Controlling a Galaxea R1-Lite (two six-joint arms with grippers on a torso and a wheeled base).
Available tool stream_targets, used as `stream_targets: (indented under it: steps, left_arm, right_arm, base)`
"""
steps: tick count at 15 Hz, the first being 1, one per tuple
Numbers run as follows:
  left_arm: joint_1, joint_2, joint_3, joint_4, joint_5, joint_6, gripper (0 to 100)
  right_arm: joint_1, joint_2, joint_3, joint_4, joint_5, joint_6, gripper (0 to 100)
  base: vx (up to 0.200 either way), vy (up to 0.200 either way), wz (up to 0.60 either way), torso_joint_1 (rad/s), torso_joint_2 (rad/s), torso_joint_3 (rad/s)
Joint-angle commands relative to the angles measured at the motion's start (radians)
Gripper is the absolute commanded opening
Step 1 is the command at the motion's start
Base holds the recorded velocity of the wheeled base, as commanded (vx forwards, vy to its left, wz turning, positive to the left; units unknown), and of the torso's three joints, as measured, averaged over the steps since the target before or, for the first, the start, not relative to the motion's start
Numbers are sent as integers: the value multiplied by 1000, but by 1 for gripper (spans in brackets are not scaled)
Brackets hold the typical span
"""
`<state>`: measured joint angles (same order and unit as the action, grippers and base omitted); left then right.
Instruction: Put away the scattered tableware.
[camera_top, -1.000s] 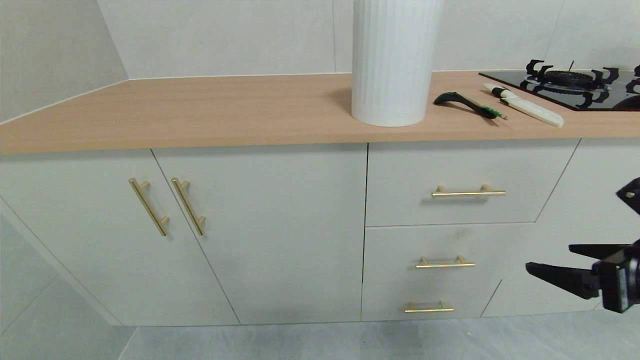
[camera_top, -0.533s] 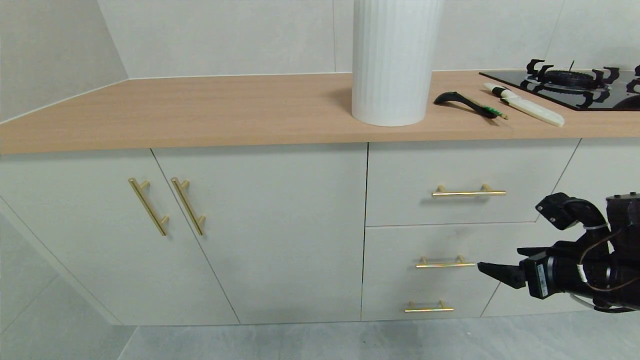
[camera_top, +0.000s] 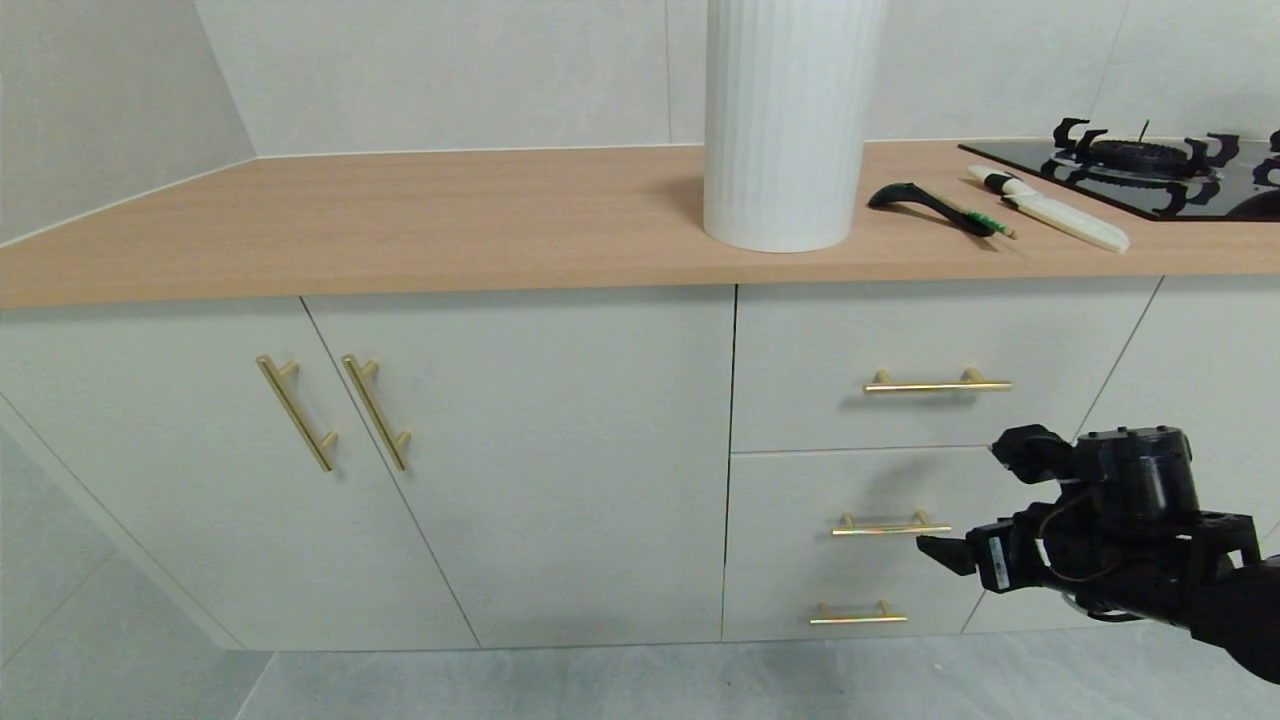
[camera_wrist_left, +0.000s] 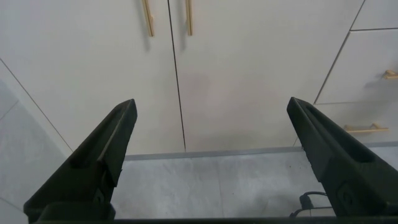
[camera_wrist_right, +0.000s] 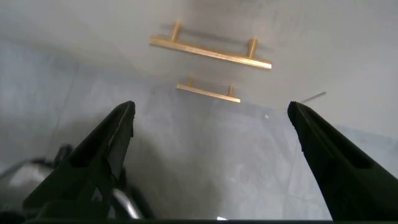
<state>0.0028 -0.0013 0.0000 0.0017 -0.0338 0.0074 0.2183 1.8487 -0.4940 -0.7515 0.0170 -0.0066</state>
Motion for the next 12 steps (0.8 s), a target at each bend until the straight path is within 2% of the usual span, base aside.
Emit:
stream_targets:
  steps: [1,2,3,4,5,7,12]
  left_arm:
    - [0,1,0,0,0,0,100]
    - [0,1,0,0,0,0,100]
    - [0,1,0,-2,0,0,100]
    - [0,1,0,0,0,0,100]
    - [0,1,-2,-2,0,0,100]
    - [0,1,0,0,0,0,100]
    - [0,1,0,0,0,0,100]
  right_arm:
    - [1,153,-3,-91,-29,30,100]
    - [1,242,-1,-213,-62,34,100]
    - [1,270,-1,-255,-69,36,100]
    - [1,349,-3,-401,-103,56,100]
    - [3,379,-14,-448,-123,59,100]
    - [15,412,-38,-477,-170,66,100]
    - [27,465,-86,-536,-213,114,100]
  base:
    - [0,0,0,0,0,0]
    - [0,0,0,0,0,0]
    - [0,0,0,0,0,0]
    - [0,0,0,0,0,0]
    - [0,0,0,0,0,0]
    - [0,0,0,0,0,0]
    - [0,0,0,0,0,0]
